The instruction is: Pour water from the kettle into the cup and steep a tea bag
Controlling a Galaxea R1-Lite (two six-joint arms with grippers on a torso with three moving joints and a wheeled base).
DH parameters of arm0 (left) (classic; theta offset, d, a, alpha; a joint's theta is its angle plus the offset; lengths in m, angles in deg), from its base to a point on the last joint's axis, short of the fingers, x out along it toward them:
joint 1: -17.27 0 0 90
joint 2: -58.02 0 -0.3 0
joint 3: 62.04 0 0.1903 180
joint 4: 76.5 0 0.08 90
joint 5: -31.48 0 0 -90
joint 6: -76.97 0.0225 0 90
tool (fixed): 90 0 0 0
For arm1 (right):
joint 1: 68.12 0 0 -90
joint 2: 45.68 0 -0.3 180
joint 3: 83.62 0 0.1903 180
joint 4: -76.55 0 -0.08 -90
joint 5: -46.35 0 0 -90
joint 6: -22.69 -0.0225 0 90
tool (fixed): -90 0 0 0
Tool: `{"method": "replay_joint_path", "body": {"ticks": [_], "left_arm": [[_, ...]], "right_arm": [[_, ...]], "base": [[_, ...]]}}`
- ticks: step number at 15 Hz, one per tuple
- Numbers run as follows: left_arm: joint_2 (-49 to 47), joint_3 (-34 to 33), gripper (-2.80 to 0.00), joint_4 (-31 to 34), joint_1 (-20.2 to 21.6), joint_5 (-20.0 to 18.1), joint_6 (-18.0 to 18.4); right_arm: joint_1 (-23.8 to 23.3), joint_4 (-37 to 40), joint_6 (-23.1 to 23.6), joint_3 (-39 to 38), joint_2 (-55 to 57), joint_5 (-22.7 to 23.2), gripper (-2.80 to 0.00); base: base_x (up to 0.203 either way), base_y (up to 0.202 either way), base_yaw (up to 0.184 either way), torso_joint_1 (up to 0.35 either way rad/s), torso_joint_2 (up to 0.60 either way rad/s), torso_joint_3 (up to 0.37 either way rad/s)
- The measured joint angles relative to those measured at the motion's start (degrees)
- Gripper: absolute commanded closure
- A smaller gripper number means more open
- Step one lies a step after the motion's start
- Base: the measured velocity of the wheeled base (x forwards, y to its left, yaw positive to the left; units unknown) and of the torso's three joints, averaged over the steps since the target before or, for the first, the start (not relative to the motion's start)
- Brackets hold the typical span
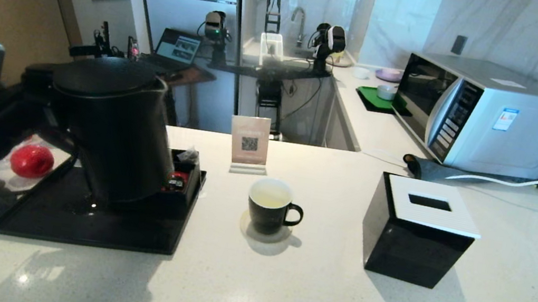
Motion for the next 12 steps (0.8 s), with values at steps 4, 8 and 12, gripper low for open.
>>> {"method": "replay_joint_path", "body": {"ticks": [4,8,12], "left_arm": [[1.33,0.13,0.00,2.29,-8.46,6.40,2.56],[1.51,0.16,0.00,3.87,-17.28,13.77,5.30],[0.32,0.51,0.00,4.04,-24.43,22.32,8.26]], "right_arm": [[0.00,0.02,0.00,0.00,0.00,0.00,0.00],[0.00,0.00,0.00,0.00,0.00,0.00,0.00],[0.00,0.00,0.00,0.00,0.00,0.00,0.00]], "base": [[0.000,0.000,0.000,0.000,0.00,0.000],[0.000,0.000,0.000,0.000,0.00,0.000],[0.000,0.000,0.000,0.000,0.00,0.000]]}}
